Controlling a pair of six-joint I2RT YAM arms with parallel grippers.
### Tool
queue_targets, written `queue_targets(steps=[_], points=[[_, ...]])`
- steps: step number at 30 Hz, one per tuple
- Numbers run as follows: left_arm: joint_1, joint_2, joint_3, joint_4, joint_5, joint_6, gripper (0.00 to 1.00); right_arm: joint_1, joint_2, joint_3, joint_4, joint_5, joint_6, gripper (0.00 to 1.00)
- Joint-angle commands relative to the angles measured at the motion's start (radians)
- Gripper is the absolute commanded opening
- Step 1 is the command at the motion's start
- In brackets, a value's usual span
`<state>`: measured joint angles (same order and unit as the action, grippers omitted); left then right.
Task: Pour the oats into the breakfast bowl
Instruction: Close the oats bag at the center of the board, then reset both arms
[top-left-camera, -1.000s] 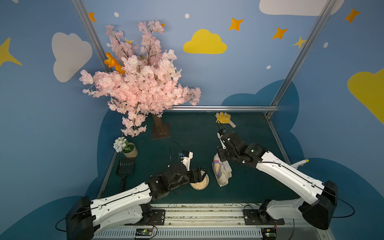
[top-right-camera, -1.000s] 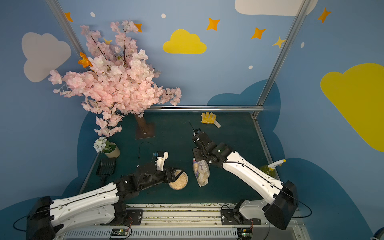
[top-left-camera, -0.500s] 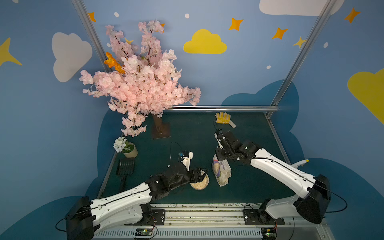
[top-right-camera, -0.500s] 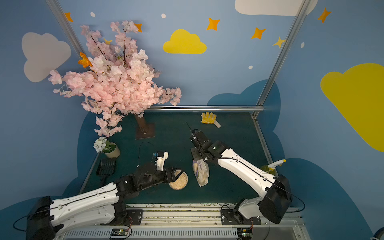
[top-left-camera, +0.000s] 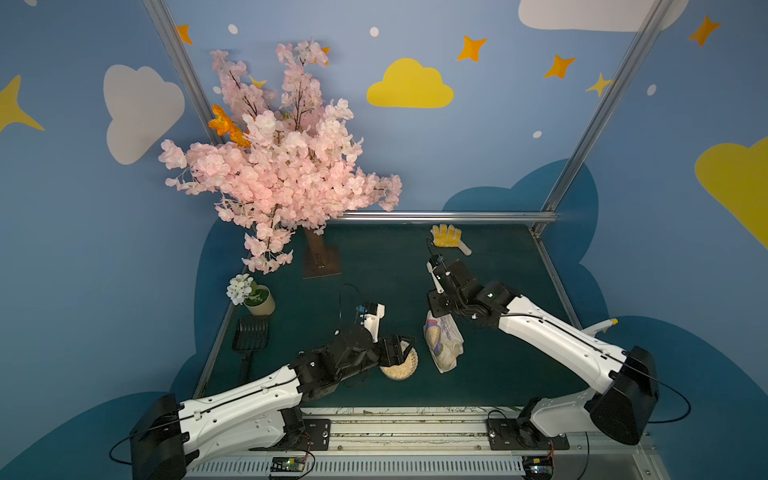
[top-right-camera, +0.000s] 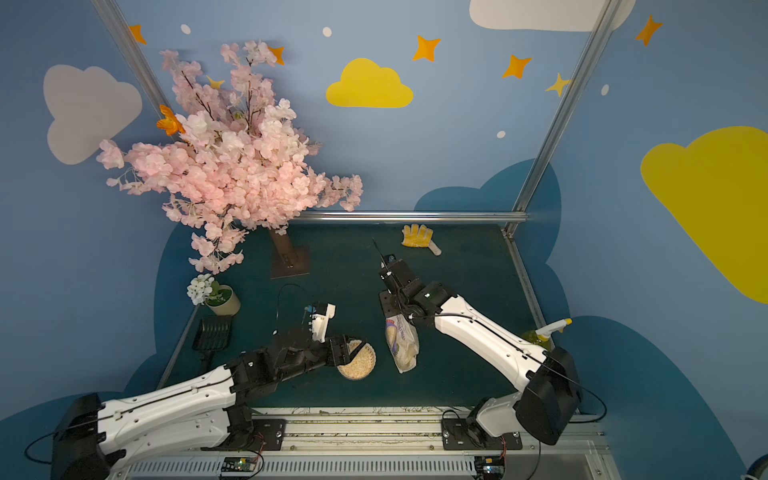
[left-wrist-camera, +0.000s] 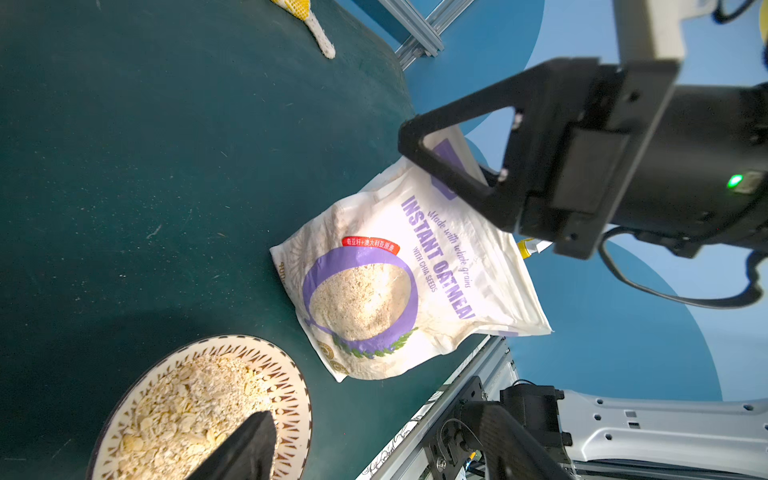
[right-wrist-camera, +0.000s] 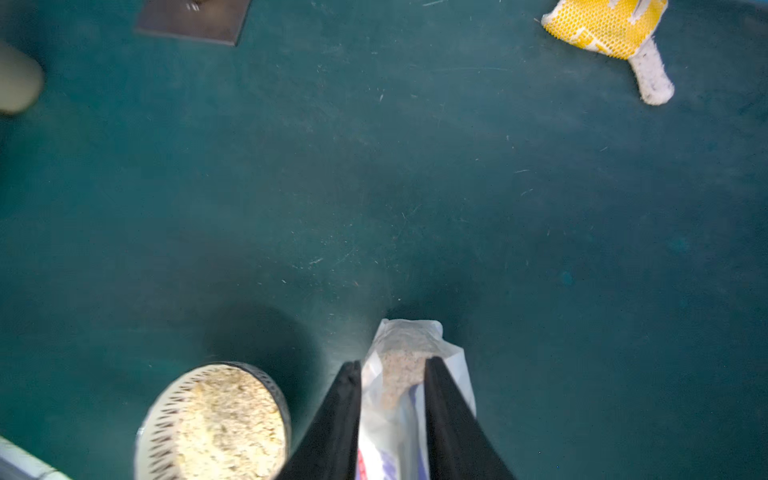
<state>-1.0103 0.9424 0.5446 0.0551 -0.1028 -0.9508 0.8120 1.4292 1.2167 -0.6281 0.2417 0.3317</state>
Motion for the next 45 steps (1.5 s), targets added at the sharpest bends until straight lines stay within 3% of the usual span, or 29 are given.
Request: queue_targets(steps=[1, 8, 9, 10, 11, 12, 13, 18, 22, 26, 29, 33, 39, 45], points=[[0.001, -0.019, -0.009, -0.011, -0.012, 0.016, 0.82, -0.005, 0.020, 0.056, -0.040, -0.009, -0.021, 0.00], [0.004, -0.024, 0.015, -0.034, 0.004, 0.073, 0.83, -0.006, -0.059, 0.013, 0.007, -0.008, 0.010, 0.00], [0.006, -0.027, 0.021, -0.040, 0.012, 0.093, 0.85, -0.007, -0.069, 0.010, 0.006, -0.009, 0.009, 0.16], [0.009, -0.031, 0.030, -0.050, 0.016, 0.113, 0.87, -0.007, -0.083, 0.010, 0.004, -0.007, 0.000, 0.52], [0.011, -0.039, 0.035, -0.061, 0.018, 0.135, 0.90, -0.007, -0.101, 0.006, 0.002, -0.007, -0.013, 0.76], [0.014, -0.048, 0.042, -0.077, 0.018, 0.161, 0.95, -0.008, -0.120, 0.000, 0.002, -0.003, -0.019, 0.88], [0.015, -0.059, 0.051, -0.108, 0.011, 0.189, 1.00, -0.007, -0.146, -0.009, 0.002, 0.004, -0.027, 0.93], [0.030, -0.137, 0.137, -0.313, -0.024, 0.395, 1.00, -0.005, -0.351, -0.155, 0.106, 0.103, -0.004, 0.96], [0.046, -0.186, 0.215, -0.461, -0.164, 0.551, 1.00, -0.001, -0.544, -0.342, 0.254, 0.236, -0.013, 0.98], [0.093, -0.235, 0.171, -0.407, -0.329, 0.643, 1.00, -0.002, -0.680, -0.520, 0.468, 0.454, -0.137, 0.98], [0.216, -0.240, 0.110, -0.340, -0.374, 0.645, 1.00, -0.026, -0.702, -0.647, 0.660, 0.590, -0.208, 0.98], [0.411, -0.216, 0.031, -0.260, -0.379, 0.672, 1.00, -0.168, -0.638, -0.723, 0.769, 0.545, -0.233, 0.98], [0.655, -0.182, -0.081, -0.050, -0.391, 0.748, 1.00, -0.531, -0.449, -0.752, 0.864, 0.366, -0.206, 0.98], [0.778, -0.043, -0.197, 0.269, -0.366, 0.875, 1.00, -0.630, -0.271, -0.763, 0.926, 0.318, -0.320, 0.98]])
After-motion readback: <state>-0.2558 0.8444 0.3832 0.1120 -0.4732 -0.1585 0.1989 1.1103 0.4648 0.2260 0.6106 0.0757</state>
